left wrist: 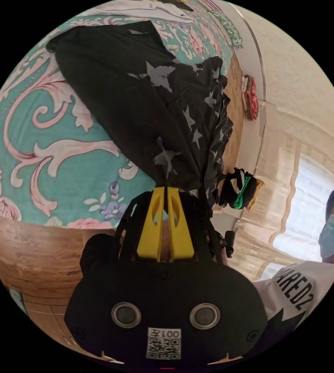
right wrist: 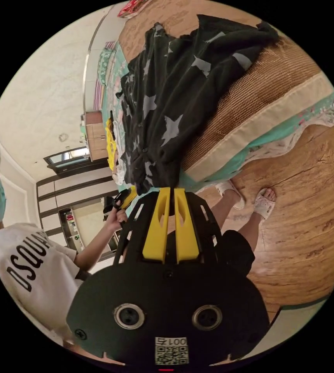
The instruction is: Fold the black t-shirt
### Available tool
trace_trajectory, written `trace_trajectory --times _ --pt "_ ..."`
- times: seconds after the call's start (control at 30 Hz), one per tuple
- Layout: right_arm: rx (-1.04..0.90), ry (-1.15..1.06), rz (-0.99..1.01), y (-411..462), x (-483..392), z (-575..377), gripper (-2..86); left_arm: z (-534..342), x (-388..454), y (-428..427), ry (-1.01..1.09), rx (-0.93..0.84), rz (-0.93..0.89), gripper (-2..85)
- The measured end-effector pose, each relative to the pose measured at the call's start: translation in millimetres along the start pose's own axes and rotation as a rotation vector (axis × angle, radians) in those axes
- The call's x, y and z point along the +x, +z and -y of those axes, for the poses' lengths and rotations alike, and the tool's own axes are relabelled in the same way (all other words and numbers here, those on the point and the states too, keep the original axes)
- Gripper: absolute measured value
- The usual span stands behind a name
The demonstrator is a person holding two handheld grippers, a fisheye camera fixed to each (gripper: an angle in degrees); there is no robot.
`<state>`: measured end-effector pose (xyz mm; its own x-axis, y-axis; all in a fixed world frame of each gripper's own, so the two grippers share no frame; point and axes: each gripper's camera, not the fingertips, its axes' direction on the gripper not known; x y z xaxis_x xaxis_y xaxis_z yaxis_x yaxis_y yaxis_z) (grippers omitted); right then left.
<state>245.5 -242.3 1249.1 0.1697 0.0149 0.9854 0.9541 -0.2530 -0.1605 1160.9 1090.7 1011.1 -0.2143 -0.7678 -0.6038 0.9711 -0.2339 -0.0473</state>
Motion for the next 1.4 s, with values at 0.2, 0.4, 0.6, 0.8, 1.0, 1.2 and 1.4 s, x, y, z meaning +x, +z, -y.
trace_trajectory --times 0.2,0.4,0.6,0.8,1.0,1.2,1.4 --pt "-0.114 -0.034 0.004 -42.2 11.6 -38.8 1.1 -39.7 -24.2 -21.1 -0.074 -0.03 0.029 -0.8" --pt "-0.218 -0.107 -0.066 -56.1 21.3 -36.6 1.7 -40.5 -31.3 -6.0 -0.095 -0.024 -0.046 2.1" --pt "-0.241 -0.137 -0.162 -74.9 49.0 -27.1 5.4 -21.5 -35.2 8.0 -0.112 0.039 -0.018 7.5" --pt "-0.211 -0.05 -0.048 -75.4 79.1 -13.3 2.4 -17.6 -39.2 12.6 -0.151 0.016 0.019 1.0" --pt "-0.268 -0.038 0.045 -89.6 89.8 -29.9 0.8 -30.0 -27.1 -4.7 -0.142 0.063 -0.017 -0.9" --pt "-0.308 -0.074 0.008 -118.5 92.8 -52.0 1.1 -42.4 -27.3 -22.9 -0.144 0.078 -0.066 -0.7" --pt "-0.415 -0.213 -0.11 -119.6 83.0 -64.0 4.6 -26.7 -16.4 -20.3 -0.119 0.119 -0.025 4.1"
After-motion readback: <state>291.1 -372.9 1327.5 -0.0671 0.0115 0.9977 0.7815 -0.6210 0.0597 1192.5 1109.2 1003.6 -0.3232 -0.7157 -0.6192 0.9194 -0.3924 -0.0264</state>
